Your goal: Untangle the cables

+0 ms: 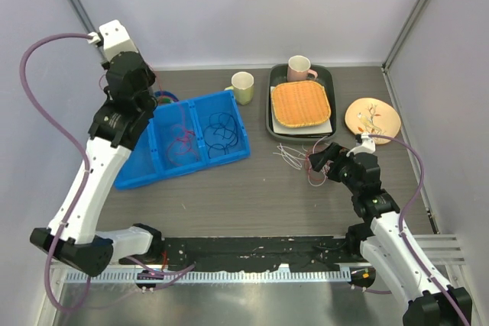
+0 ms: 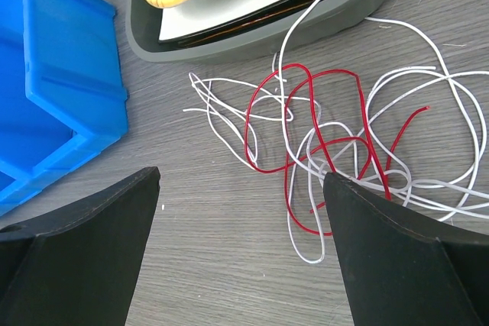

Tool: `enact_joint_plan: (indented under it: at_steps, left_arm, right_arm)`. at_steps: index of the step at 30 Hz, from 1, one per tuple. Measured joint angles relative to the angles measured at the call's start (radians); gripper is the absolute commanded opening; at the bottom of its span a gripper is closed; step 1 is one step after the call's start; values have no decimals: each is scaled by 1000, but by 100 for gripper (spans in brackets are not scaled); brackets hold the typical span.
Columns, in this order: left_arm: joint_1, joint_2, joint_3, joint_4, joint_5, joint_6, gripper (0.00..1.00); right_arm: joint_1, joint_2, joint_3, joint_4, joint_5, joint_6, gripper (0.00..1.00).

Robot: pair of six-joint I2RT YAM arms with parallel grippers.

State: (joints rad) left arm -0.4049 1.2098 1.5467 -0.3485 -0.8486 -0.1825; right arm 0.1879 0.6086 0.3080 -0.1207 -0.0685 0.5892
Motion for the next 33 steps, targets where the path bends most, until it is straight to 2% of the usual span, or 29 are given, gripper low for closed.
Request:
enact_joint_plan:
  at_steps: [3,7,16,31,32,33]
  left_arm:
    - [57,13,-78,-30,112,-81,0]
    - [63,-10,-223,-58,248,-167,0]
    - [67,-132,-525,-17,358,-352,0]
    - [239,53,-631,124,644,-489,0]
    - [248,66,-637,124,652,-499,1]
    - [255,74,-642,123,657,-508,6]
  right_arm:
    - [0,0,0,0,0,0,94]
    - [0,1,-1,1,0,0,94]
    - [0,34,-9,0,0,0,94]
    - [0,34,-9,1,0,0,94]
    - [0,34,-9,1,0,0,94]
    - [0,34,-9,1,0,0,94]
